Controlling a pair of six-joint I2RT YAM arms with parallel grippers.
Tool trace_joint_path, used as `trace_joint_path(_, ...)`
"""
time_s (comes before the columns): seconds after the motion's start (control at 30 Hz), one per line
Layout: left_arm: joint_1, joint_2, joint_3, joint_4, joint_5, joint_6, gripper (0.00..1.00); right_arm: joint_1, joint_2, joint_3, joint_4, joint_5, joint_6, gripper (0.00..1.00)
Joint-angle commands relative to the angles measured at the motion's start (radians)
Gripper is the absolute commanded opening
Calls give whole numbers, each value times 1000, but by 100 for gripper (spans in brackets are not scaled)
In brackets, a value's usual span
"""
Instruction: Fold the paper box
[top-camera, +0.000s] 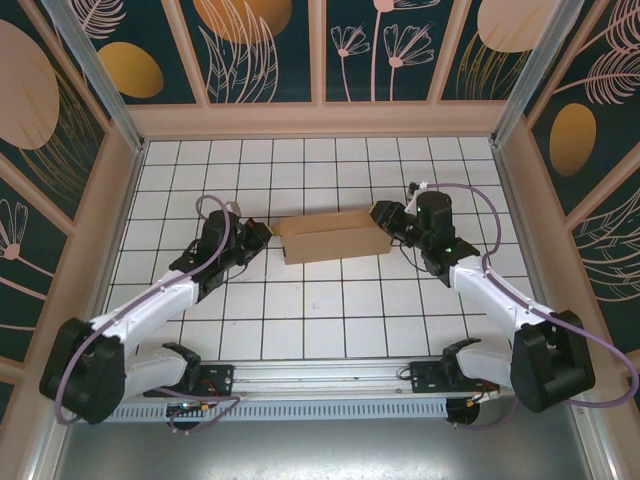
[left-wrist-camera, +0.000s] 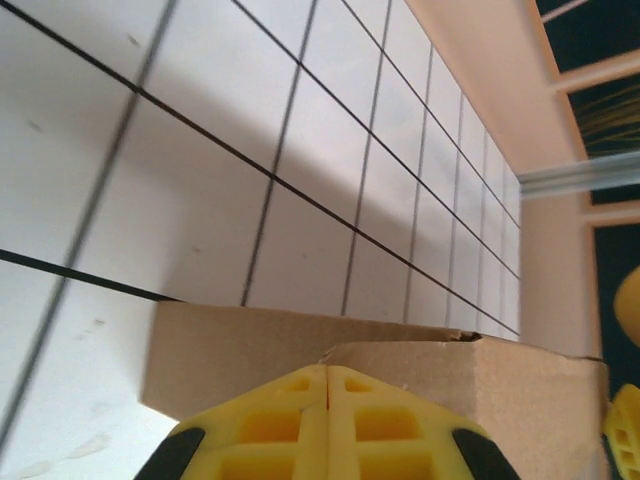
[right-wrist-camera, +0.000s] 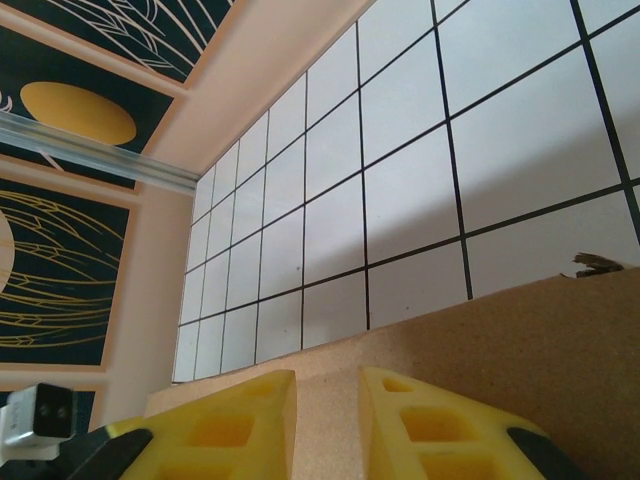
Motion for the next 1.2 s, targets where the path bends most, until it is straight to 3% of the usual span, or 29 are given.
trace_joint_path(0.0,-2,-97,93,-181,-227,121,0,19,21,-56,-175,30,16,24)
trace_joint_path(0.07,-2,-99,150,-192,-200,157,0,22,23,-50,-174,29,13,24)
trace_joint_path(0.23,-37,49,337,-194,54,192,0,30,33,-33,-186,46,12,24)
trace_joint_path(0.47,-129,251,457,-166,201,177,0,30,39,-17,-199,55,5,25)
trace_joint_path(0.77,-147,320,411,-149,212,183,0,26,45,41,-250,62,-30,28)
trace_joint_path(0.93,-145,331,375,-138,200,186,0,9,19,112,-322,74,-86,37)
trace_joint_path(1.17,-145,335,363,-143,177,200,0,-125,-73,130,-403,52,-145,40)
